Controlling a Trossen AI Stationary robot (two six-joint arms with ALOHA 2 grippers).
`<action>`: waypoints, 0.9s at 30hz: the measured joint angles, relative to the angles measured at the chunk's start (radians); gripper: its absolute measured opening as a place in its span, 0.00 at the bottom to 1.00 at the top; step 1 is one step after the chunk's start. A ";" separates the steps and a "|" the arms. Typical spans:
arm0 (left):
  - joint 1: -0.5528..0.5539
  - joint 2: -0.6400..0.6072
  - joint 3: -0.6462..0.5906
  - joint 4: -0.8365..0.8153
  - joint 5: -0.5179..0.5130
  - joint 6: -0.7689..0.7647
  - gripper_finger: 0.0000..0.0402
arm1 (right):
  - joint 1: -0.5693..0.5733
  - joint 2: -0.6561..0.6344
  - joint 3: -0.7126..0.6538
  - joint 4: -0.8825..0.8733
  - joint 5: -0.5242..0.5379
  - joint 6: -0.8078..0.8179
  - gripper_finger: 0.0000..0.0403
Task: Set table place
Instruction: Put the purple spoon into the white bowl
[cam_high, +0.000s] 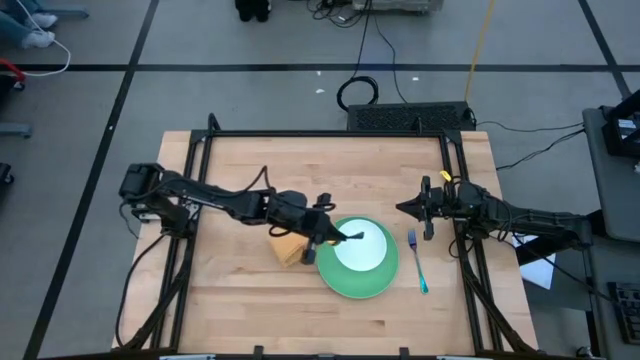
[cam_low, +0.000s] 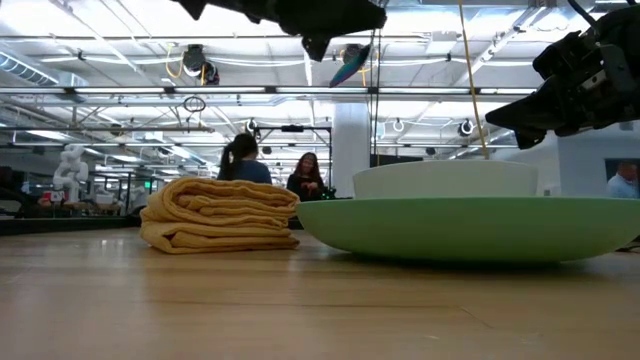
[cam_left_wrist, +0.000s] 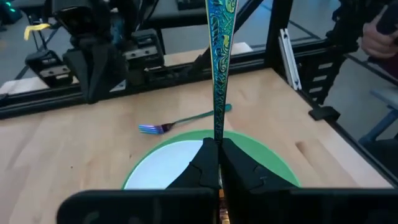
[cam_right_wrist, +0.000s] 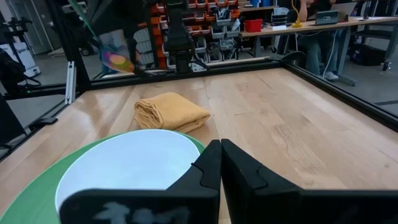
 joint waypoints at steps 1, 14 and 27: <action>0.000 0.008 0.014 -0.006 0.001 0.005 0.00 | 0.000 0.001 0.000 0.000 0.000 0.000 0.00; 0.000 0.041 0.065 -0.042 0.025 -0.004 0.00 | 0.000 0.005 0.000 0.000 0.000 0.003 0.00; 0.058 0.109 0.286 -0.267 0.101 0.007 0.00 | 0.000 0.008 0.000 0.002 0.000 0.004 0.00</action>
